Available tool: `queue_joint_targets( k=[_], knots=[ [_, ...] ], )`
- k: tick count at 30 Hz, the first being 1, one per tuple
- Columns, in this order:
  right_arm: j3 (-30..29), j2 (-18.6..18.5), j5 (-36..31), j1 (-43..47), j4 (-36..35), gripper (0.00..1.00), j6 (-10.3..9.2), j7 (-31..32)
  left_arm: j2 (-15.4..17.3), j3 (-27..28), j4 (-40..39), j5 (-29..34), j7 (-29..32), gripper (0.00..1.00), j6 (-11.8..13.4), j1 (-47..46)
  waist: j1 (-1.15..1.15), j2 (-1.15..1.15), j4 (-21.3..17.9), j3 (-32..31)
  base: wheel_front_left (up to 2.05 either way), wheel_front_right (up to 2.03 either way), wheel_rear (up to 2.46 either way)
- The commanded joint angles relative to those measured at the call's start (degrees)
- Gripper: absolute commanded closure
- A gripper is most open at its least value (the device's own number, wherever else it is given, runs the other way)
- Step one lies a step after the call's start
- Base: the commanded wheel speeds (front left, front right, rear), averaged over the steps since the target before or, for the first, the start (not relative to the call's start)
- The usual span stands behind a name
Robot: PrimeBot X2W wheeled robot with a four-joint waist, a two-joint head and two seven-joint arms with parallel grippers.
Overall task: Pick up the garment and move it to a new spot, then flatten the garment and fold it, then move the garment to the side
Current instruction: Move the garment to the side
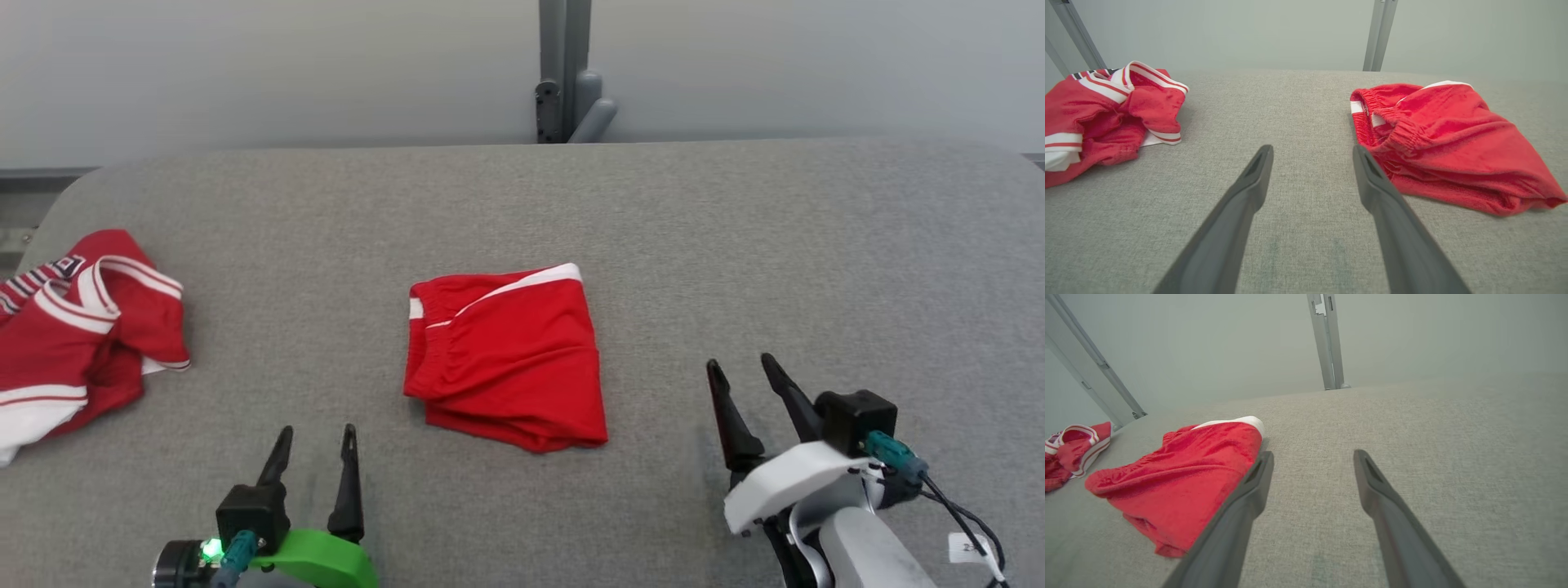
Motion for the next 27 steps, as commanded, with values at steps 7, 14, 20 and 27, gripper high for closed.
queue_joint_targets(
  k=[7,14,20,27],
  knots=[
    [4.7,-0.2,1.0,-8.9,6.8,0.0,-0.02,-0.2,0.2,-4.7,0.5,-1.2,0.0,0.0,0.3,-2.2,0.0,0.12,11.2,5.5,0.0,0.0,0.0],
    [4.9,-0.2,2.6,-14.9,18.4,0.0,-0.02,-0.2,0.2,-5.8,-0.2,-1.4,0.0,0.0,0.8,-2.9,0.0,0.12,16.5,7.6,0.0,0.0,0.0],
    [6.2,-0.2,4.8,-18.5,27.9,0.49,-0.02,0.4,0.1,-6.1,-0.8,-2.4,0.0,0.0,1.3,-3.3,0.0,0.12,17.2,8.6,0.0,0.0,0.0],
    [5.6,-0.6,4.5,-20.0,26.5,1.0,-0.06,-0.1,0.2,-5.7,-1.5,-1.0,0.0,0.0,0.9,-3.9,0.0,0.12,11.1,7.9,0.0,0.0,0.0]
  ],
)
